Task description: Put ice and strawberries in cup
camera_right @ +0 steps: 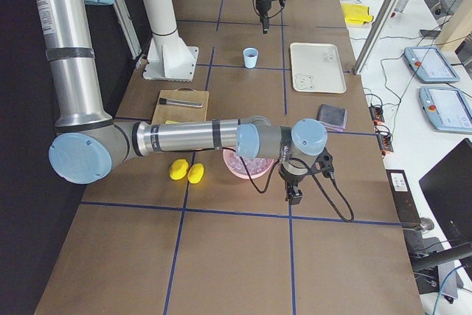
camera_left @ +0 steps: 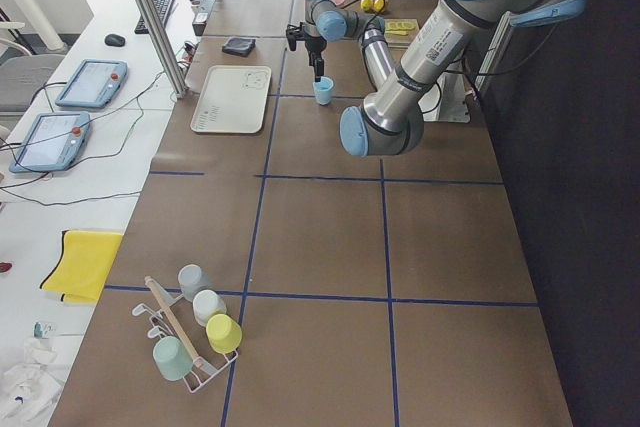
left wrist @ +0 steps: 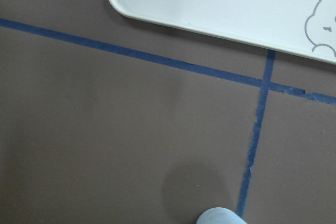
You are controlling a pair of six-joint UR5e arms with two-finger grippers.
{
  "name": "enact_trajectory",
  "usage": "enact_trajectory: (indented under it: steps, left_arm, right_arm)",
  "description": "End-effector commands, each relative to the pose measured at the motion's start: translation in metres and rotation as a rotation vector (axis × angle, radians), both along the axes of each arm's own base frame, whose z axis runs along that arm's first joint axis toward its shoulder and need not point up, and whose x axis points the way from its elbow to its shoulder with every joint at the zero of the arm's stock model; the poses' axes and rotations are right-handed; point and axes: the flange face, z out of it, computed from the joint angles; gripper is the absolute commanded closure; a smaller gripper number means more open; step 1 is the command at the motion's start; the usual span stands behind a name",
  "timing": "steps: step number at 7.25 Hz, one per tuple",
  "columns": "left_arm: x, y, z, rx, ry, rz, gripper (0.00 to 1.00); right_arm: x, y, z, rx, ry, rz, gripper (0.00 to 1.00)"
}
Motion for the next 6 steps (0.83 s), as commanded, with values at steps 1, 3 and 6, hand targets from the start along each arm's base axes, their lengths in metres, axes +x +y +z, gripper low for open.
enact_trajectory:
  steps: [1, 3, 6]
  left_arm:
    - [-0.070, -0.011, 0.041, 0.023, -0.063, 0.084, 0.00]
    - [-0.143, -0.030, 0.092, 0.044, -0.053, 0.178, 0.00]
    - [-0.270, -0.055, 0.195, 0.070, -0.040, 0.318, 0.00]
  right_arm:
    - [0.009, 0.004, 0.002, -0.002, -0.020, 0.019, 0.00]
    - [0.010, 0.003, 0.001, -0.001, -0.020, 0.021, 0.00]
    - [0.010, 0.004, 0.003, -0.006, -0.018, 0.021, 0.00]
